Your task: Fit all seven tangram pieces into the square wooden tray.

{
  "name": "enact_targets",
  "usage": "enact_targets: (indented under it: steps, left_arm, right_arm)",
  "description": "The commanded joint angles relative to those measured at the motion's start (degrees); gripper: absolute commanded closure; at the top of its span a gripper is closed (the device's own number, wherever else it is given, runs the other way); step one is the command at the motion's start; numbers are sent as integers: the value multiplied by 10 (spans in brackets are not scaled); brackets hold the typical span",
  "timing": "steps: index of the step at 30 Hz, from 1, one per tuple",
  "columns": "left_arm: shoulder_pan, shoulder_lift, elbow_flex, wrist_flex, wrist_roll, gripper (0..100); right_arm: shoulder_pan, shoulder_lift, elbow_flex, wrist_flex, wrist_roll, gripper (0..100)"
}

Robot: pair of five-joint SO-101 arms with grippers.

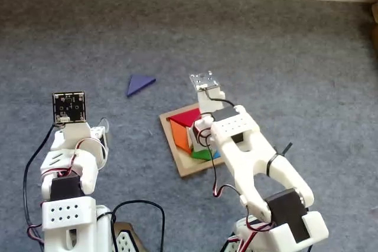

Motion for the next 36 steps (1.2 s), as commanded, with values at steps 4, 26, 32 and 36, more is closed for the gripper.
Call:
enact_targets:
  steps: [4,26,32,36]
  left_arm:
    - [-5,-8,-2,-11,-6,810]
    - [-6,-8,-2,-10,-6,810]
    - [-6,-8,-2,-10,-6,810]
    - [-6,-8,-2,-11,-6,810]
  right_arm:
    - [-9,-58,-7,44,6,993]
    - [84,50,-75,98,6,993]
    - [80,43,-109,147,6,993]
    - [80,-15,-110,145,5,993]
